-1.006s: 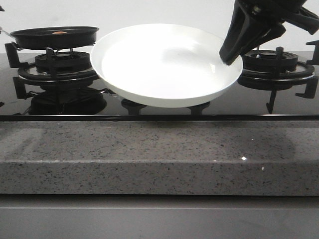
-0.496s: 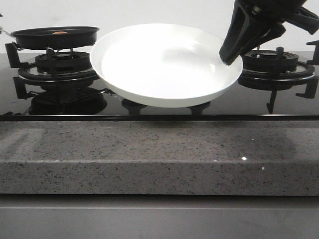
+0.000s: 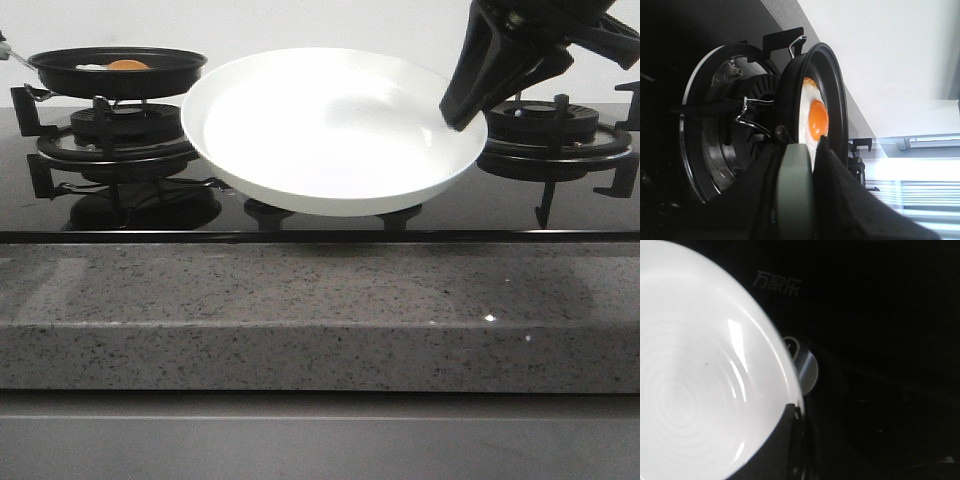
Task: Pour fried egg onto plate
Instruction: 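Grasp the mint-green pan handle with the left gripper and lift the pan, then tilt the pan over the plate with the left gripper, sliding the egg out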
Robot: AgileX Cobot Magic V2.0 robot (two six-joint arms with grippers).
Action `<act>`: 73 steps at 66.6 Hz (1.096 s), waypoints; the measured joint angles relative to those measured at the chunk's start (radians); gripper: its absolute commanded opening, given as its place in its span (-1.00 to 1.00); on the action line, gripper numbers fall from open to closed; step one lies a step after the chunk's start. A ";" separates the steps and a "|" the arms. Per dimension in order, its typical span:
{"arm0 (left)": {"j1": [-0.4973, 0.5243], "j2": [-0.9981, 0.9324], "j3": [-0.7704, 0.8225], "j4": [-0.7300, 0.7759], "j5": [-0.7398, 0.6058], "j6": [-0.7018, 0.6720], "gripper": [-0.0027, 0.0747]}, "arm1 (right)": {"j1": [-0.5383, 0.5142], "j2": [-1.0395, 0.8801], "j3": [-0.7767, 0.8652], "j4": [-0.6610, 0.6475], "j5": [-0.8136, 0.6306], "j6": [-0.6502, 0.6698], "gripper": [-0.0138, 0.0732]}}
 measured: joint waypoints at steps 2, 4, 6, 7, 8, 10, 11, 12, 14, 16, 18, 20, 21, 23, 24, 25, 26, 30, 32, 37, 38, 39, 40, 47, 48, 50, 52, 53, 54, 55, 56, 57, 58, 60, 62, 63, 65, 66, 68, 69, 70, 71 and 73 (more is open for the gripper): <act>0.000 0.000 -0.003 0.000 0.002 0.000 -0.98 | 0.000 0.000 0.000 0.000 0.000 0.000 -0.81; 0.000 0.000 -0.008 0.000 0.002 0.000 -0.98 | 0.000 0.000 0.000 0.000 0.000 0.000 -0.81; 0.000 0.000 -0.014 0.000 0.002 0.000 -0.98 | 0.000 0.000 0.000 0.000 0.000 0.000 -0.81; 0.000 0.000 -0.019 0.000 0.002 0.000 -0.98 | 0.000 0.000 0.000 0.000 0.000 0.000 -0.81; 0.000 0.000 -0.023 0.000 0.002 0.002 -0.98 | 0.000 0.000 0.000 0.000 0.000 0.000 -0.81; 0.000 0.000 -0.031 0.002 0.003 0.007 -0.98 | 0.000 0.000 0.000 0.000 0.000 0.000 -0.81; 0.000 0.000 -0.035 0.004 0.003 0.007 -0.98 | 0.000 0.000 0.000 0.000 0.000 0.000 -0.81; 0.000 0.000 -0.040 0.004 0.003 0.009 -0.98 | 0.000 0.000 0.000 0.000 0.000 0.000 -0.81; 0.000 0.000 -0.046 0.006 0.003 0.012 -0.98 | 0.000 0.000 0.000 0.000 0.000 0.000 -0.81; 0.000 -0.002 -0.052 0.008 0.003 0.017 -0.98 | 0.000 0.000 0.000 0.000 0.000 0.000 -0.81; 0.000 -0.007 -0.057 0.011 0.003 0.019 -0.98 | 0.000 0.000 0.000 0.000 0.000 0.000 -0.81; 0.000 -0.015 -0.059 0.013 0.003 0.024 -0.98 | 0.000 0.000 0.000 0.000 0.000 0.000 -0.81; 0.000 -0.019 -0.059 0.013 0.003 0.027 -0.98 | 0.000 0.000 0.000 0.000 0.000 0.000 -0.81; 0.000 -0.026 -0.059 0.017 0.001 0.029 -0.98 | 0.000 0.000 0.000 0.000 0.000 0.002 -0.81; 0.000 -0.035 -0.061 0.015 0.001 0.034 -0.98 | 0.000 0.000 0.000 0.000 0.000 0.002 -0.81; 0.000 -0.041 -0.061 0.018 0.001 0.036 -0.98 | 0.000 0.000 0.000 0.000 0.000 0.002 -0.81; 0.000 -0.050 -0.061 0.020 0.001 0.038 -0.98 | 0.000 0.000 0.000 0.000 0.000 0.004 -0.81; -0.001 -0.080 -0.061 0.022 0.003 0.049 -0.98 | 0.000 0.000 0.000 0.000 0.000 0.003 -0.81; -0.001 -0.097 -0.061 0.022 0.003 0.052 -0.98 | 0.000 0.000 0.000 0.000 0.000 0.003 -0.81; -0.002 -0.150 -0.061 0.025 0.005 0.065 -0.98 | 0.000 0.000 0.000 0.000 0.000 0.003 -0.81; -0.002 -0.160 -0.061 0.026 0.005 0.068 -0.98 | 0.000 0.000 0.000 0.000 0.000 0.003 -0.81; -0.003 -0.170 -0.061 0.026 0.005 0.070 -0.98 | 0.000 0.000 0.000 0.000 0.000 0.003 -0.81; -0.005 -0.186 -0.061 0.028 0.008 0.073 -0.98 | 0.000 0.000 0.000 0.000 0.000 0.003 -0.81; -0.022 -0.280 -0.061 0.038 0.016 0.094 -0.98 | 0.000 0.000 0.000 0.000 0.000 0.003 -0.81; -0.025 -0.291 -0.061 0.041 0.016 0.098 -0.98 | 0.000 0.000 0.000 0.000 0.000 0.003 -0.81; -0.034 -0.314 -0.061 0.051 0.019 0.100 -0.98 | 0.000 0.000 0.000 0.000 0.000 0.003 -0.81; -0.047 -0.336 -0.061 0.068 0.021 0.102 -0.98 | 0.000 0.000 0.000 0.000 0.000 0.003 -0.81; -0.053 -0.353 -0.061 0.077 0.021 0.102 -0.98 | 0.000 0.000 0.000 0.000 0.000 0.003 -0.81; -0.059 -0.363 -0.061 0.085 0.021 0.104 -0.98 | 0.000 0.000 0.000 0.000 0.000 0.003 -0.81; -0.066 -0.374 -0.061 0.094 0.021 0.104 -0.98 | 0.000 0.000 0.000 0.000 0.000 0.003 -0.81; -0.073 -0.380 -0.061 0.098 0.021 0.104 -0.98 | 0.000 0.000 0.000 0.000 0.000 0.003 -0.81; -0.080 -0.395 -0.061 0.111 0.021 0.104 -0.98 | 0.000 0.000 0.000 0.000 0.000 0.003 -0.81; -0.088 -0.405 -0.061 0.120 0.021 0.104 -0.98 | 0.000 0.000 0.000 0.000 0.000 0.003 -0.81; -0.105 -0.423 -0.061 0.137 0.021 0.104 -0.98 | 0.000 0.000 0.000 0.000 0.000 0.003 -0.81; -0.128 -0.445 -0.061 0.156 0.021 0.104 -0.98 | 0.000 0.000 0.000 0.000 0.000 0.003 -0.81; -0.137 -0.449 -0.061 0.160 0.021 0.104 -0.98 | 0.000 0.000 0.000 0.000 0.000 0.003 -0.81; -0.158 -0.470 -0.061 0.179 0.015 0.104 -0.98 | 0.000 0.000 0.000 0.000 0.000 0.003 -0.81; -0.174 -0.482 -0.061 0.192 0.011 0.104 -0.98 | 0.000 0.000 0.000 0.000 0.000 0.003 -0.81; -0.197 -0.498 -0.061 0.211 0.003 0.106 -0.98 | 0.000 0.000 0.000 0.000 0.000 0.003 -0.81; -0.209 -0.505 -0.061 0.221 -0.002 0.105 -0.98 | 0.000 0.000 0.000 0.000 0.000 0.003 -0.81; -0.220 -0.513 -0.061 0.232 -0.008 0.105 -0.98 | 0.000 0.000 0.000 0.000 0.000 0.003 -0.81; -0.232 -0.520 -0.061 0.242 -0.014 0.106 -0.98 | 0.000 0.000 0.000 0.000 0.000 0.003 -0.81; -0.262 -0.536 -0.061 0.272 -0.031 0.106 -0.98 | 0.000 0.000 0.000 0.000 0.000 0.003 -0.81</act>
